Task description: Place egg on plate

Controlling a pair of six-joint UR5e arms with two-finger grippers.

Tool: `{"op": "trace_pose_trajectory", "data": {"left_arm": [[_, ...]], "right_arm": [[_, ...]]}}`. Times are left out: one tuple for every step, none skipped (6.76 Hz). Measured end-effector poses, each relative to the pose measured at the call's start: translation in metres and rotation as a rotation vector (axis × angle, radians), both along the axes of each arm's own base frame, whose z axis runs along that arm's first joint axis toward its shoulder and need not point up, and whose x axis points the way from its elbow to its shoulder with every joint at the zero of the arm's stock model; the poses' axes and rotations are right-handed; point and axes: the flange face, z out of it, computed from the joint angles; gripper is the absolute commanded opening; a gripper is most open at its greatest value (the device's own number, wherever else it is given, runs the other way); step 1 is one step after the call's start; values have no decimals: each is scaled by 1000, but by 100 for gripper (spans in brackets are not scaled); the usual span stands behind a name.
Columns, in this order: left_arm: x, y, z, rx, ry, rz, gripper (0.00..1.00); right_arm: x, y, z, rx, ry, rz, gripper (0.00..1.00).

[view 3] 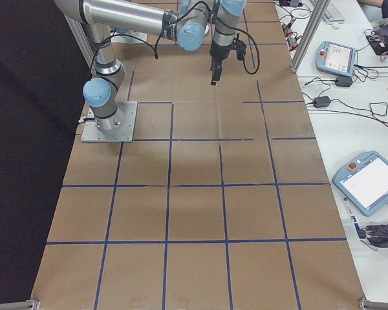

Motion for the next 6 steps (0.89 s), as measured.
{"op": "trace_pose_trajectory", "data": {"left_arm": [[0, 1, -2, 3, -1, 0, 100], [0, 2, -3, 2, -3, 0, 100], [0, 3, -1, -3, -4, -1, 100], [1, 5, 3, -11, -5, -3, 100], [2, 5, 3, -15, -4, -5, 100], [3, 4, 3, -16, -2, -5, 100]], "right_arm": [[0, 0, 0, 0, 0, 0, 100], [0, 0, 0, 0, 0, 0, 100], [0, 0, 0, 0, 0, 0, 100], [0, 0, 0, 0, 0, 0, 100], [0, 0, 0, 0, 0, 0, 100], [0, 0, 0, 0, 0, 0, 100]]}}
